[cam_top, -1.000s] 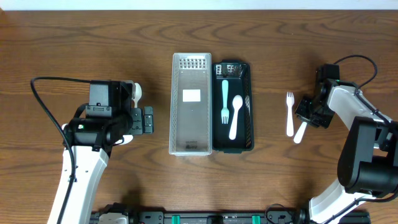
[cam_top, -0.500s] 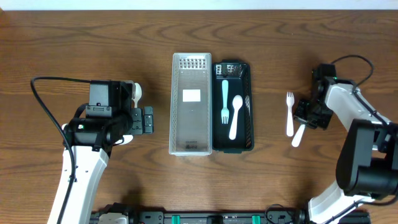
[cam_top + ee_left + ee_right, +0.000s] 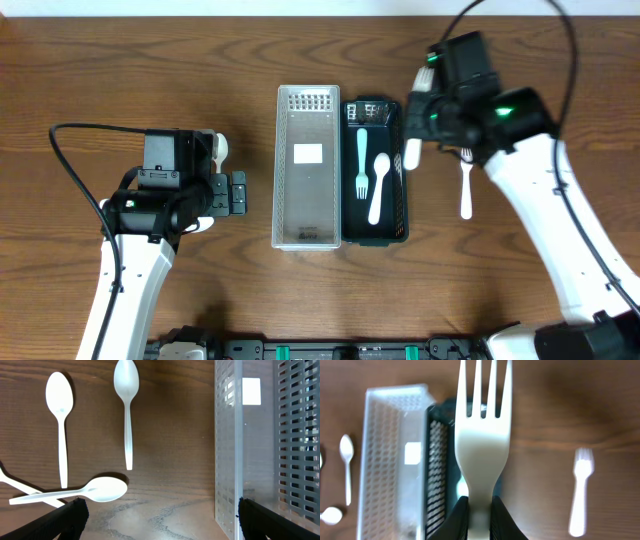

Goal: Pack container
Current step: 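Carry the white fork into the dark green basket and release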

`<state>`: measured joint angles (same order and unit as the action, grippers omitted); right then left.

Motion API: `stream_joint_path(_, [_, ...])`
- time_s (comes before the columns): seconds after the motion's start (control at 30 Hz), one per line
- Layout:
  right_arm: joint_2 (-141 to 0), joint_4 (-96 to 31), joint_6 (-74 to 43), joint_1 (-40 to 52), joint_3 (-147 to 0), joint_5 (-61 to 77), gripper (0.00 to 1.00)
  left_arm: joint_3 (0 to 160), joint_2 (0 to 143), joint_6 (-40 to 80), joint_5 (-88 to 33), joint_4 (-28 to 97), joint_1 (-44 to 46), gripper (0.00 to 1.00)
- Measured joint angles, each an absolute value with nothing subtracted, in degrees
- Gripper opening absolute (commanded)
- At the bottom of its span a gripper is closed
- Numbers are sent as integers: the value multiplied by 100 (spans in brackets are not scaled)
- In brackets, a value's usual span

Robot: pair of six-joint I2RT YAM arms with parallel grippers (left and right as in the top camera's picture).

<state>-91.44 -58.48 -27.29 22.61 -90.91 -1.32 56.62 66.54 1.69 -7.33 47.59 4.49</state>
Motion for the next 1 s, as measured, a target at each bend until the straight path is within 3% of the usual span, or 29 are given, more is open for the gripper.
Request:
stream_joint_path(0.23, [-10259, -5739, -2956, 2783, -8901, -150, 2, 5662, 6652, 169, -733, 4759, 449, 98])
stream_joint_path(0.27, [-10525, -5719, -2956, 2884, -8877, -139, 5, 5662, 6652, 169, -733, 4762, 449, 98])
stream_joint_path(0.33, [-10801, -5690, -2978, 3002, -8849, -150, 29, 5662, 6654, 169, -733, 4766, 449, 98])
stream_joint_path(0.37, [-10936, -5666, -2980, 3063, -8836, -143, 34, 5662, 6652, 169, -735, 4770, 449, 98])
stream_joint_path(0.73, [-11091, -5695, -2860, 3151, -8866, -178, 37, 5662, 6654, 169, -735, 4818, 449, 98])
stream_joint_path(1.0, [-10197, -5966, -2788, 2265, -9253, -600, 43, 5662, 6652, 169, -735, 4821, 449, 98])
